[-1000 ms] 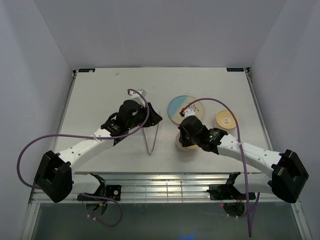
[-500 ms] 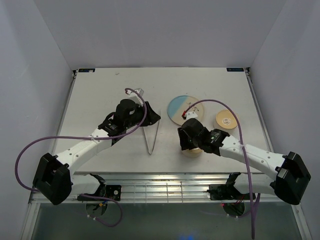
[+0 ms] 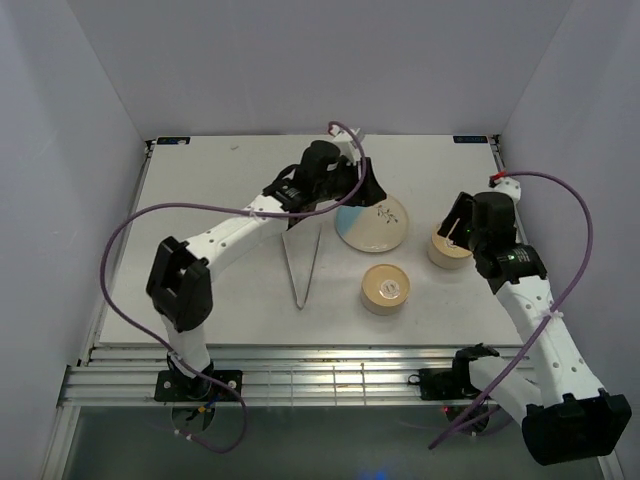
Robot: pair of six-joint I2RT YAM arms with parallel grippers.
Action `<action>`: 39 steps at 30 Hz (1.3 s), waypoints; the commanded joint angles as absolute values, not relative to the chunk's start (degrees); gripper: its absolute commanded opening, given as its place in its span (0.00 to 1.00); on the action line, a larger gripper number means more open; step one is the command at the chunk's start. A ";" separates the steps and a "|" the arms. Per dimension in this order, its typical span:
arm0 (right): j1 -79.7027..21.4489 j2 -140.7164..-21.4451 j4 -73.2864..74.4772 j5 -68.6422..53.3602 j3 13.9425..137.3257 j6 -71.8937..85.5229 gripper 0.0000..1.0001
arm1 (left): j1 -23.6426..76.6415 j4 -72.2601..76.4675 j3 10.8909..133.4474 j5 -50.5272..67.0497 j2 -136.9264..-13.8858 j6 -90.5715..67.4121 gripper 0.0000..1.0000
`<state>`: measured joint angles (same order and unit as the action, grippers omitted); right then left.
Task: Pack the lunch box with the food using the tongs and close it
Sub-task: Pick up the packing box from the center of the board.
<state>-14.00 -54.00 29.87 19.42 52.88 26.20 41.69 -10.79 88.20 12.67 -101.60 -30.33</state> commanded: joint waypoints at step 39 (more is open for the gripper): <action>23.99 -70.57 -2.90 -20.13 34.37 22.68 0.44 | 49.92 1.40 119.00 25.83 -143.17 -32.43 0.64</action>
<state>23.64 -69.80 1.10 -18.61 34.70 22.52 49.43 -1.34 119.48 24.36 -143.06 -31.86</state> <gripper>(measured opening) 0.455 0.645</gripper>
